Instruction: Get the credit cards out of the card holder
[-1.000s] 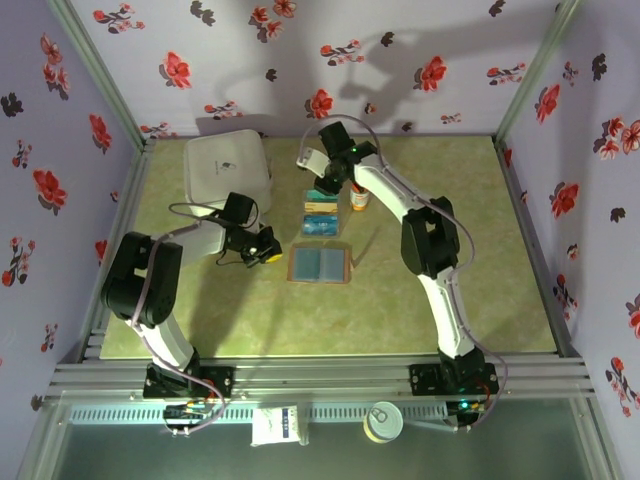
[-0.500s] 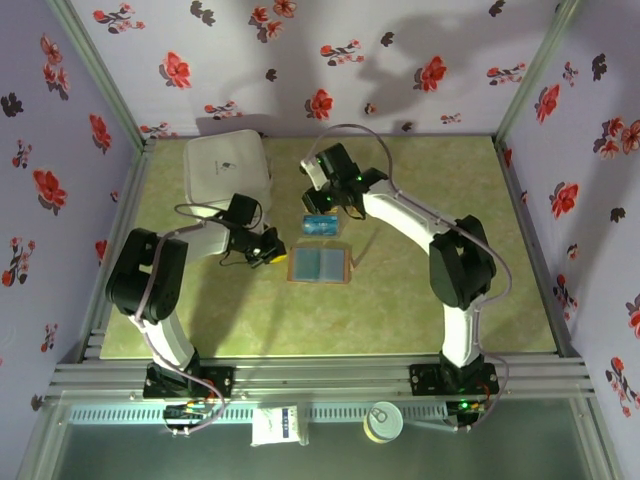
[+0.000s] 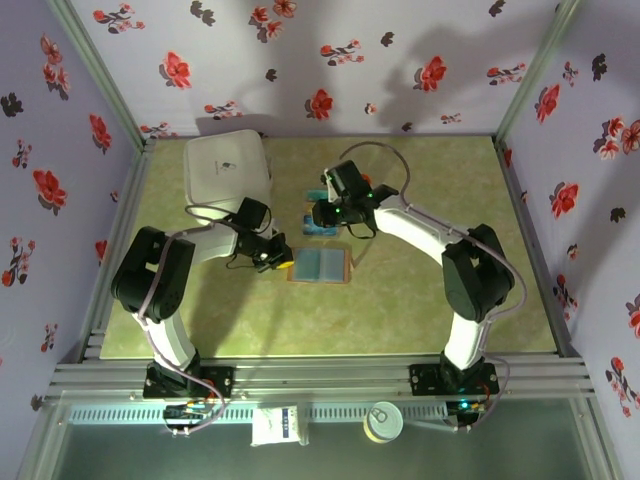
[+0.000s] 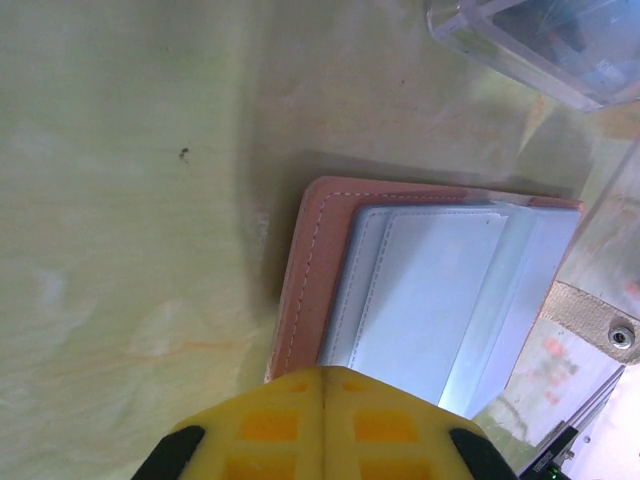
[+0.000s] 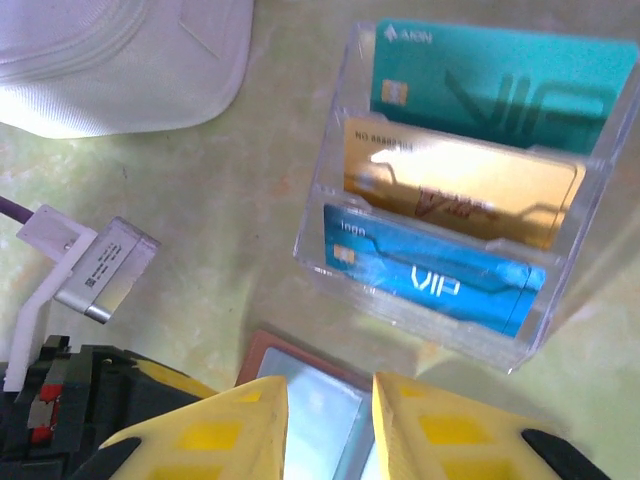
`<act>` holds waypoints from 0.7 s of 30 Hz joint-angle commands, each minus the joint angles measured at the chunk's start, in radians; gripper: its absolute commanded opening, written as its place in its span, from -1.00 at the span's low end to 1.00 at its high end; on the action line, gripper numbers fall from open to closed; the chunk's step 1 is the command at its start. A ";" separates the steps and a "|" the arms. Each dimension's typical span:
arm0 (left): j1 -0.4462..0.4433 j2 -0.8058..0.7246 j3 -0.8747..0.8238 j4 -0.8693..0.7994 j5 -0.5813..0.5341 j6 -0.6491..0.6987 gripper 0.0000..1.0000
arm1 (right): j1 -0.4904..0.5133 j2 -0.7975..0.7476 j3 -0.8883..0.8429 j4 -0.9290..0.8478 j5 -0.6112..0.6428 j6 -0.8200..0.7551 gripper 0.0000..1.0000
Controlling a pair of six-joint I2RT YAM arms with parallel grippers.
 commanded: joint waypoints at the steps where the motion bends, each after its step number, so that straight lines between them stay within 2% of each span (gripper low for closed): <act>1: -0.008 0.002 -0.009 -0.006 0.007 -0.009 -0.93 | 0.015 -0.041 -0.044 0.007 -0.053 0.110 -0.43; 7: -0.015 0.003 -0.025 0.002 0.000 -0.019 -0.94 | 0.024 -0.055 -0.098 -0.033 -0.116 0.194 -0.41; 13: -0.021 0.004 -0.024 -0.005 -0.009 -0.018 -0.96 | 0.026 -0.059 -0.197 0.045 -0.190 0.289 -0.38; 21: -0.021 -0.004 -0.034 0.003 -0.027 -0.026 -0.99 | 0.038 -0.012 -0.228 0.107 -0.234 0.361 -0.36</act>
